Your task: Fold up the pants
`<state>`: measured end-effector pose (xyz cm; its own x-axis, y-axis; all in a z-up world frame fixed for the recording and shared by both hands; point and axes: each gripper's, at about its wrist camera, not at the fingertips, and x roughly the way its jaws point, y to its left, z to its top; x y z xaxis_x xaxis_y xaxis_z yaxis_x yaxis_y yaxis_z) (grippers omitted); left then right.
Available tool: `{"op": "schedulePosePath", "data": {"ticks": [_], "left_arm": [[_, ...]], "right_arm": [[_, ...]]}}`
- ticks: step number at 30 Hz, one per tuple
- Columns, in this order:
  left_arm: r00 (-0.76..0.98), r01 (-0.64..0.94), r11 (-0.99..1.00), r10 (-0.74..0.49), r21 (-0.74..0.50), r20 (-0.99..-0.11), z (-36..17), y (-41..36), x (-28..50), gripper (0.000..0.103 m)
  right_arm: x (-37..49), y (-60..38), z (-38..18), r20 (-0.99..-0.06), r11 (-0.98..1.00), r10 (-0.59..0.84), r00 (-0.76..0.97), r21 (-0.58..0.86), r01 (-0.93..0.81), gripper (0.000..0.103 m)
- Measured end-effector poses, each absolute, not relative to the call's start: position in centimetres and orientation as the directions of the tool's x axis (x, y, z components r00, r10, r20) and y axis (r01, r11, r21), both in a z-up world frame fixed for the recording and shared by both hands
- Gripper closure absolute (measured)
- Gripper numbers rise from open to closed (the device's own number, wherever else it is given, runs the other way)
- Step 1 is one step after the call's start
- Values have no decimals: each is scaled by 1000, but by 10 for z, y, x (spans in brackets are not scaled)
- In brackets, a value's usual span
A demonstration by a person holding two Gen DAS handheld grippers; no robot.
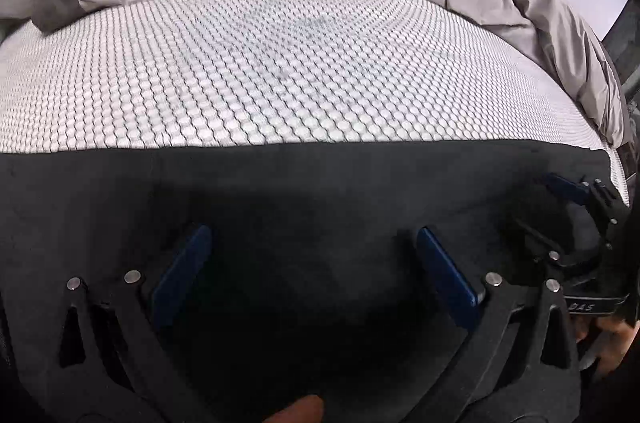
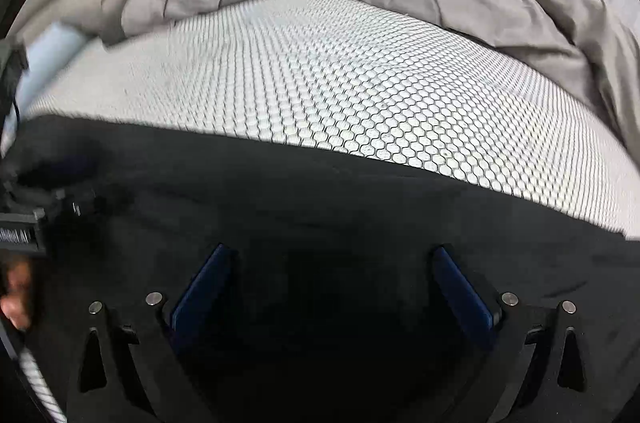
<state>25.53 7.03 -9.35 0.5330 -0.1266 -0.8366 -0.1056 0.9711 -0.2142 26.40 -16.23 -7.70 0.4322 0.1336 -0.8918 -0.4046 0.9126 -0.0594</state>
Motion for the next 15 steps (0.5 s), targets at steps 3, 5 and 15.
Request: {"op": "schedulePosePath", "data": {"ticks": [3, 5, 15], "left_arm": [[555, -106, 960, -158, -258, -817, -94, 79, 252, 1], [559, -97, 960, -166, -263, -812, -96, 82, 247, 1], [573, -83, 986, -72, -145, -816, -81, 60, 237, 1]], "right_arm": [[272, -190, -74, -887, 918, 62, 458, -129, -374, 1], [275, -226, -72, -875, 943, -30, 483, -185, -277, 1], [266, -335, -49, -835, 974, -210, 509, -225, 32, 1]]}}
